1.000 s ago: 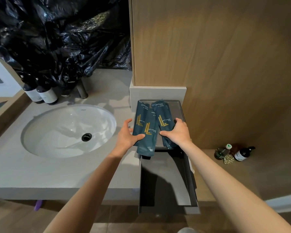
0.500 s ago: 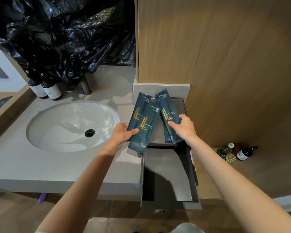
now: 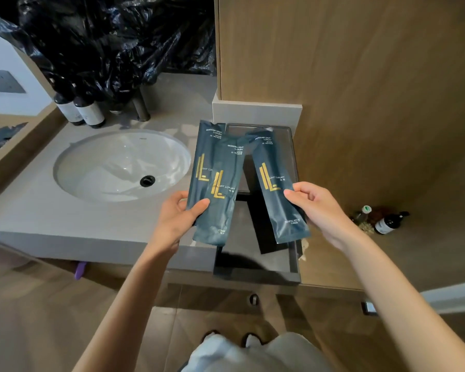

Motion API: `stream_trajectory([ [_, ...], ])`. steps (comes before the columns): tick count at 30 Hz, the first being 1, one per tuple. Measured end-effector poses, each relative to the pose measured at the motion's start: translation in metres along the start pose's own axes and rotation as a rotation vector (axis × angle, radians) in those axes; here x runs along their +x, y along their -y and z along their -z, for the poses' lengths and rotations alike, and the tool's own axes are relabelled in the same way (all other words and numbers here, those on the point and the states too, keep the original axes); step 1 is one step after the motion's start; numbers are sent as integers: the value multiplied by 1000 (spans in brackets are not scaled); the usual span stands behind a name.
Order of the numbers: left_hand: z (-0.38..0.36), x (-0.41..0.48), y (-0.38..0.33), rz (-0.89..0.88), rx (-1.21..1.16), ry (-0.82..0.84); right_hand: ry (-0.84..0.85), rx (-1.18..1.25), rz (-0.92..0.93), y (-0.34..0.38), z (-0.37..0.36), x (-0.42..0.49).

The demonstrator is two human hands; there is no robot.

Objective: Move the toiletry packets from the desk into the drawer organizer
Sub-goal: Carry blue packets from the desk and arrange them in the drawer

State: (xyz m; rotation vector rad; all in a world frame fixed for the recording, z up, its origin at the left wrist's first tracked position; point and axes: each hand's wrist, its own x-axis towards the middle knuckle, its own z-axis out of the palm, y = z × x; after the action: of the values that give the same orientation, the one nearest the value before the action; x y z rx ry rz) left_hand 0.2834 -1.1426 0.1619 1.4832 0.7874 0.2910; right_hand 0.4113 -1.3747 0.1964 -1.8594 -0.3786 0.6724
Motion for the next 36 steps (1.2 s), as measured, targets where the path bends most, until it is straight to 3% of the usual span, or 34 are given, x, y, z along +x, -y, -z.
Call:
stream_trajectory([
  [7, 7, -40, 34, 47, 10, -108, 126, 14, -88, -20, 8, -48],
  [13, 28, -49, 47, 66, 84, -140, 244, 81, -338, -34, -2, -58],
  [30, 74, -54, 32, 7, 5, -6, -57, -63, -336, -47, -112, 18],
  [33, 74, -55, 32, 16, 4, 15, -94, -185, -321, -62, -118, 25],
  [36, 70, -54, 33, 11, 13, 29, -125, -453, -186, -66, -118, 26],
])
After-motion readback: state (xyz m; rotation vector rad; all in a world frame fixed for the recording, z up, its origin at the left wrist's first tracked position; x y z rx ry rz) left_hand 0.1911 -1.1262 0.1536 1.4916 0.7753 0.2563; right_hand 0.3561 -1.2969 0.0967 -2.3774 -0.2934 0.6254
